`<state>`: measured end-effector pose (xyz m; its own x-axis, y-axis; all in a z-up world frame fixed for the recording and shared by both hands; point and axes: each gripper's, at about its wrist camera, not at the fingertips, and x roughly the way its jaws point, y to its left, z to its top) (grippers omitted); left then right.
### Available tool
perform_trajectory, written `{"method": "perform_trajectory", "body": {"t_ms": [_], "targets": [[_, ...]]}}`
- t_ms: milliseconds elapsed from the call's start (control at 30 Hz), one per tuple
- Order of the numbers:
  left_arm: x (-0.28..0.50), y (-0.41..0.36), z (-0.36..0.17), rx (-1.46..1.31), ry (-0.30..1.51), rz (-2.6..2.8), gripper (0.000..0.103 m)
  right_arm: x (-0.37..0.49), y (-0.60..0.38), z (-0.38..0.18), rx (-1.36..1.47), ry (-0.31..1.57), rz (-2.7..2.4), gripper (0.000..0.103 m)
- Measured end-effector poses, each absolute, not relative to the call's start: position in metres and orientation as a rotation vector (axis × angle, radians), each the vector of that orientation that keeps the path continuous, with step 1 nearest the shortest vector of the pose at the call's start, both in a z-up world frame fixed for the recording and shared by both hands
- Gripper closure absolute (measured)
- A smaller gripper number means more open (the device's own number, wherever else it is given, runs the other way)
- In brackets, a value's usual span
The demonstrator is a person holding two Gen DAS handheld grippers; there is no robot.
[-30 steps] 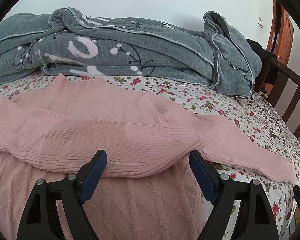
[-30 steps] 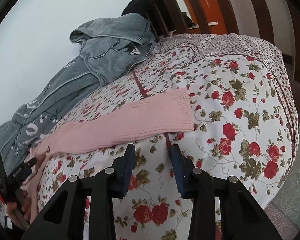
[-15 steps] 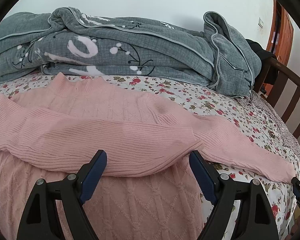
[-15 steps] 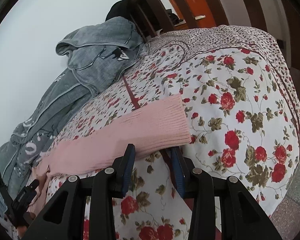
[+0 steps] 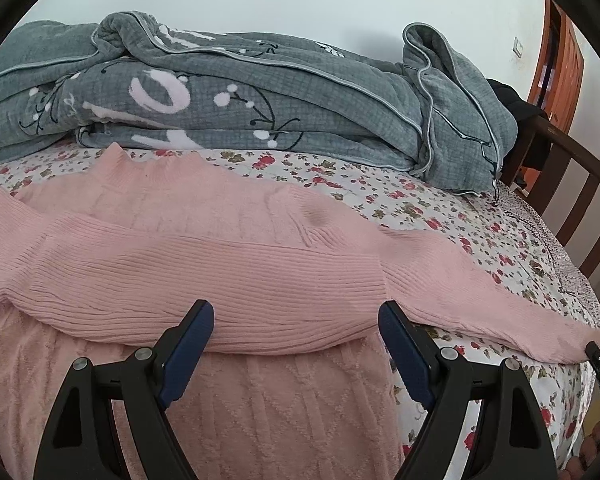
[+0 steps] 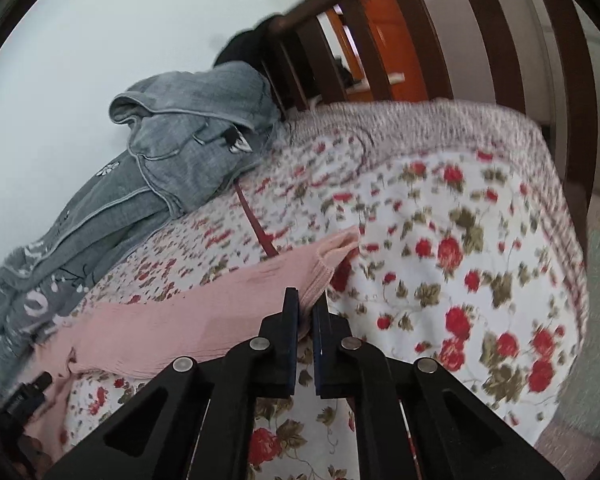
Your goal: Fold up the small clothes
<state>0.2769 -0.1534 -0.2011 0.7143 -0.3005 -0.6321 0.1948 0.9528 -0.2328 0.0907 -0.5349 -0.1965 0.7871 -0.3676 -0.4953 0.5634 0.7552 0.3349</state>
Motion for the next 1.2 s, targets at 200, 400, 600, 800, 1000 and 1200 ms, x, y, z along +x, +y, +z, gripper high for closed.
{"method": "perform_trajectory", "body": {"t_ms": [200,400,600,800,1000,1200], "targets": [[0.287,-0.134,-0.197,-0.268,0.811,-0.323,0.018,0.086,-0.510,-0.178,0.392,0.378,-0.545,0.097],[0.264,-0.071,-0.166,-0.298,0.743,-0.284,0.018,0.098,-0.469,-0.122,0.292,0.337,-0.472,0.097],[0.253,0.027,-0.147,-0.251,0.758,-0.092,0.018,0.139,-0.386,-0.060,0.151,0.303,-0.350,0.097],[0.243,0.130,-0.149,-0.292,0.742,0.079,0.018,0.191,-0.274,-0.024,0.055,0.287,-0.178,0.097],[0.242,0.204,-0.175,-0.324,0.729,0.194,0.018,0.229,-0.145,-0.017,-0.007,0.313,0.026,0.097],[0.238,0.251,-0.201,-0.438,0.768,0.205,0.018,0.260,-0.039,-0.051,-0.045,0.389,0.165,0.097]]}}
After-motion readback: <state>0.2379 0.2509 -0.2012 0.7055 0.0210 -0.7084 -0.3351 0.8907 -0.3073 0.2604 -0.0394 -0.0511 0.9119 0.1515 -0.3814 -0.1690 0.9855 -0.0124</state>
